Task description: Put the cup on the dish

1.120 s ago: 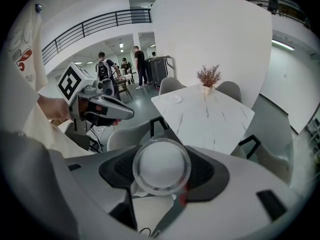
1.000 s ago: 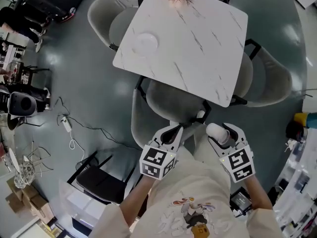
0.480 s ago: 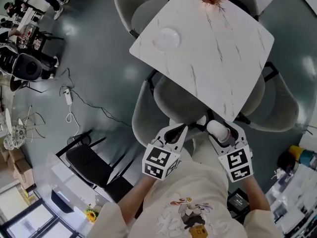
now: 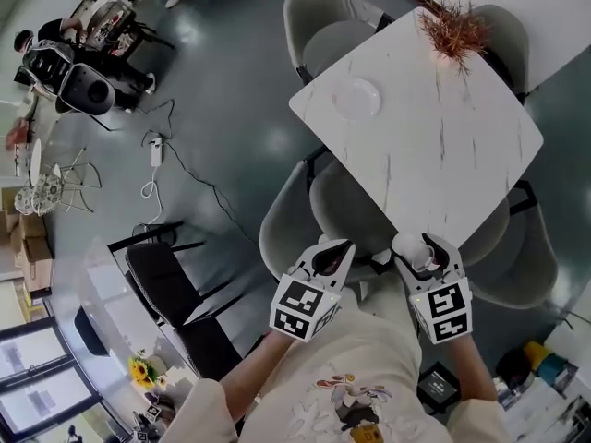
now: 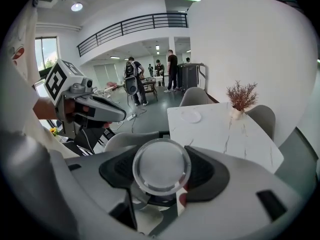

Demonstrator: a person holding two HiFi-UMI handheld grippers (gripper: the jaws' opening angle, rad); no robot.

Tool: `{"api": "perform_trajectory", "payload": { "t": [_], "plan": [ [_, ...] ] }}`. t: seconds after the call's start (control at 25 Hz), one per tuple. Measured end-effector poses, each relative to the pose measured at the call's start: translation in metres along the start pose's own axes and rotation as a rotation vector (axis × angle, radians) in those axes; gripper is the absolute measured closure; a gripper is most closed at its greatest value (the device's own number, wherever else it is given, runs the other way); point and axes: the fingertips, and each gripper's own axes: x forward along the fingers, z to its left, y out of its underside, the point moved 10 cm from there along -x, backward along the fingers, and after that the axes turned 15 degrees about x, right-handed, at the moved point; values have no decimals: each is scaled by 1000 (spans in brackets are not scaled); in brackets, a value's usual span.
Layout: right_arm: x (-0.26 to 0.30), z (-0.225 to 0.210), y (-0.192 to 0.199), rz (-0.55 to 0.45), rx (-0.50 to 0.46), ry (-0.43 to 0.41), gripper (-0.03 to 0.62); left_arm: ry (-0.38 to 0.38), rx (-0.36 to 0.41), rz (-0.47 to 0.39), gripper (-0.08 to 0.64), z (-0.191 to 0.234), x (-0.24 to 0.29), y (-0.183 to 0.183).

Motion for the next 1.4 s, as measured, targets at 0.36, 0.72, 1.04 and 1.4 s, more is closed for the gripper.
{"api": "perform_trajectory", "payload": {
  "t": [0.36, 0.72, 1.04, 1.4],
  "plan": [
    [5, -13, -19, -6, -7, -77, 324, -95, -44, -7, 555, -17, 2, -1],
    [36, -19, -55, 2, -25, -37, 324, -62, -133, -60, 555, 18, 19, -1],
    [79, -37, -95, 14, -17, 17, 324, -40, -133, -72, 555, 69, 43, -17],
    [138, -53, -125, 7, 6, 42, 324, -37, -164, -75, 555, 117, 80, -17]
  ]
}}
